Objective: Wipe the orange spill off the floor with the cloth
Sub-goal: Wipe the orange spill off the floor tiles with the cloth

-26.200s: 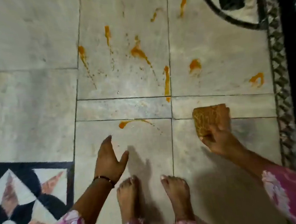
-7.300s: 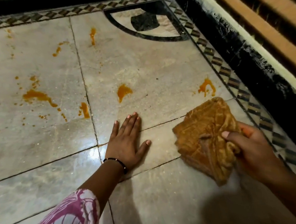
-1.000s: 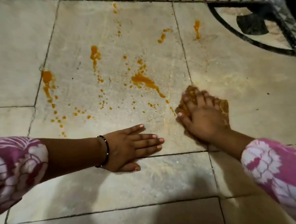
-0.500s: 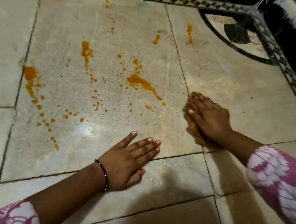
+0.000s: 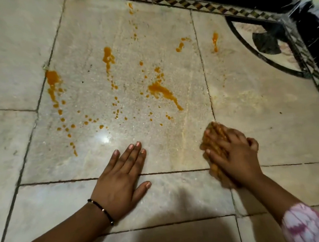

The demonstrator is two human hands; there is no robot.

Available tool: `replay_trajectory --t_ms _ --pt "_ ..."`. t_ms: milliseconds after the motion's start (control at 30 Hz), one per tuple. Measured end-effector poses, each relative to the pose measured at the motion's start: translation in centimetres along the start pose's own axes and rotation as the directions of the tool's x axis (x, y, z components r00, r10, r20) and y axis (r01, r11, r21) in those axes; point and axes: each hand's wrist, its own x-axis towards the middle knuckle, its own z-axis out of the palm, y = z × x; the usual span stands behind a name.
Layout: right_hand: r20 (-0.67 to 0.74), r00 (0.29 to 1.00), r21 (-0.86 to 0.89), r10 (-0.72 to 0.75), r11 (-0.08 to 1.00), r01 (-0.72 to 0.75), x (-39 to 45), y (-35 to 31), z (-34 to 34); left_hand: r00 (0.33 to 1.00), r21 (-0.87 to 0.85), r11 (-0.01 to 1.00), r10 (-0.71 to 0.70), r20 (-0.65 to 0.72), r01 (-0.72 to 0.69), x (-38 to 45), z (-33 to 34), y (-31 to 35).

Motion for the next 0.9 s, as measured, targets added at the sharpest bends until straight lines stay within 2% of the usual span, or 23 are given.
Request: replay_trajectory --t_ms 67,133,200,300,400,467,567,633,700,800,900 --pt "-0.075 0.989 0.044 0.130 0.991 -0.127 4.5 -1.3 -0.6 1.000 0.001 1.000 -0.003 0.005 0.003 0.0 0.0 0.0" --pt "-0.129 0.982 0.065 0.141 0.989 -0.133 8.4 -4.5 -1.0 1.000 0.005 1.000 -0.002 0.005 0.002 0.1 0.0 0.0" --pt "-0.134 0.990 0.051 0.052 0.998 -0.045 9.9 -8.4 -0.7 1.000 0.021 1.000 0.008 0.015 -0.008 0.1 0.1 -0.2" --pt "-0.130 0.976 0.046 -0.172 0.983 0.179 6.2 -12.6 0.1 0.999 0.031 0.999 0.019 0.035 -0.021 0.2 0.0 -0.4" --pt "-0.083 0.955 -0.001 -0.286 0.958 0.287 0.2 -10.7 0.9 0.999 0.016 1.000 0.023 0.037 -0.023 0.1 -0.2 -0.4" --pt "-0.094 0.973 -0.005 -0.211 0.977 0.211 -1.8 -7.2 1.0 0.999 0.011 0.999 0.036 0.039 -0.037 0.0 -0.3 -0.6" --pt "-0.095 0.995 0.039 0.026 0.999 -0.023 0.2 -3.8 0.5 0.997 0.020 0.998 0.056 0.046 -0.057 0.0 -0.3 -1.0" --pt "-0.145 0.979 0.077 0.145 0.988 -0.135 3.5 -4.3 0.0 0.997 0.014 0.998 0.054 0.051 -0.055 0.0 -0.5 -0.9" --pt "-0.182 0.969 0.101 0.165 0.984 -0.149 6.9 -6.5 -0.5 0.997 0.014 0.998 0.058 0.052 -0.058 0.0 -0.5 -0.9" --pt "-0.141 0.989 0.071 -0.044 0.996 0.055 9.2 -11.6 -0.1 0.996 0.022 0.997 0.072 0.060 -0.074 0.0 -0.4 -1.2" --pt "-0.139 0.951 0.073 -0.275 0.955 0.287 6.5 -14.4 0.3 0.994 0.032 0.996 0.081 0.067 -0.083 0.0 -0.4 -1.3"
